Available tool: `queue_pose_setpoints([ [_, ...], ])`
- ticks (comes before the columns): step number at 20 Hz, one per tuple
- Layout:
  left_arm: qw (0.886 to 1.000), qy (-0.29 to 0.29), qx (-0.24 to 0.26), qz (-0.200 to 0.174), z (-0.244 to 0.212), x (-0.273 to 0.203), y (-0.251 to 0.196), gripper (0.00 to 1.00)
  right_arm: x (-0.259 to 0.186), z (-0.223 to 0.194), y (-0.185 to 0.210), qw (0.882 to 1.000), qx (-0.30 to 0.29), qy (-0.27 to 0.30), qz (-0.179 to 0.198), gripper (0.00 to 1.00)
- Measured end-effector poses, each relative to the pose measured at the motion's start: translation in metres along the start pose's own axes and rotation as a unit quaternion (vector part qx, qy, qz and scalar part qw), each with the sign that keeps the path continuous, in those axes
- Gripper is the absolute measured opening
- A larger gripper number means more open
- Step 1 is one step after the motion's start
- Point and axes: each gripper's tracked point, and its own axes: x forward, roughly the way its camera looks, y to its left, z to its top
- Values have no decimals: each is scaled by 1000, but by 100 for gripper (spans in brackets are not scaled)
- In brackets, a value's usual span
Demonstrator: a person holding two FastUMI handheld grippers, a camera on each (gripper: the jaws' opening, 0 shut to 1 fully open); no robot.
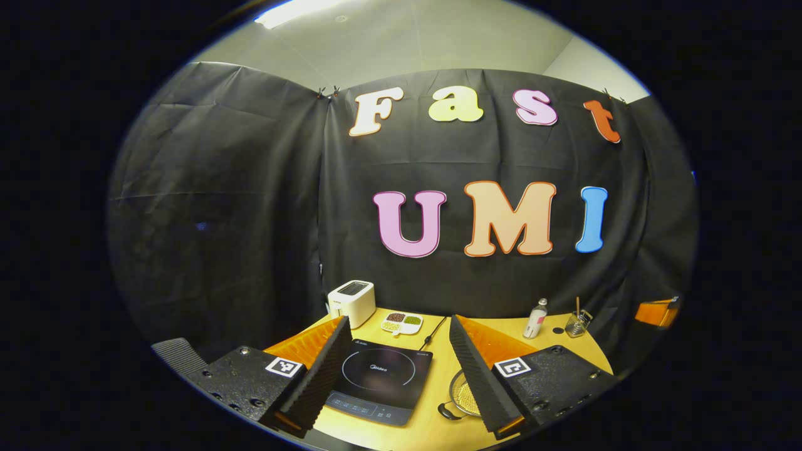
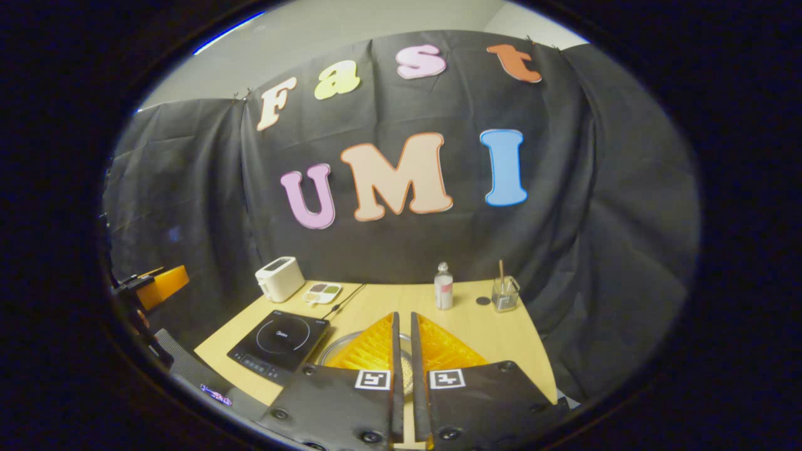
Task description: First push the handle of the pot to place it horizontally, then grasp the pot with both hands and set it on the induction cooktop.
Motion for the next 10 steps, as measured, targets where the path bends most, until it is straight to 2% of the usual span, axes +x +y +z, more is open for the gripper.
queue_pose_setpoints([
  [3, 1000, 8, 3, 2, -4, 13, 16, 92, 17, -37, 8, 999, 0, 53, -6, 8],
  [4, 1000, 11, 6, 1, -5, 18, 22, 96, 21, -51, 13, 997, 4, 76, -8, 8],
  [5, 1000, 12, 9, 1, -6, 23, 26, 92, 25, -67, 16, 995, 7, 99, -10, 8],
  [6, 1000, 11, 12, 1, -4, 28, 33, 96, 29, -81, 20, 993, 8, 121, -12, 9],
  [7, 1000, 9, 15, -2, -4, 35, 37, 92, 32, -95, 22, 990, 6, 142, -14, 9],
  [10, 1000, 11, 18, -14, -7, 51, 47, 95, 33, -141, 33, 976, -1, 216, -19, 9],
])
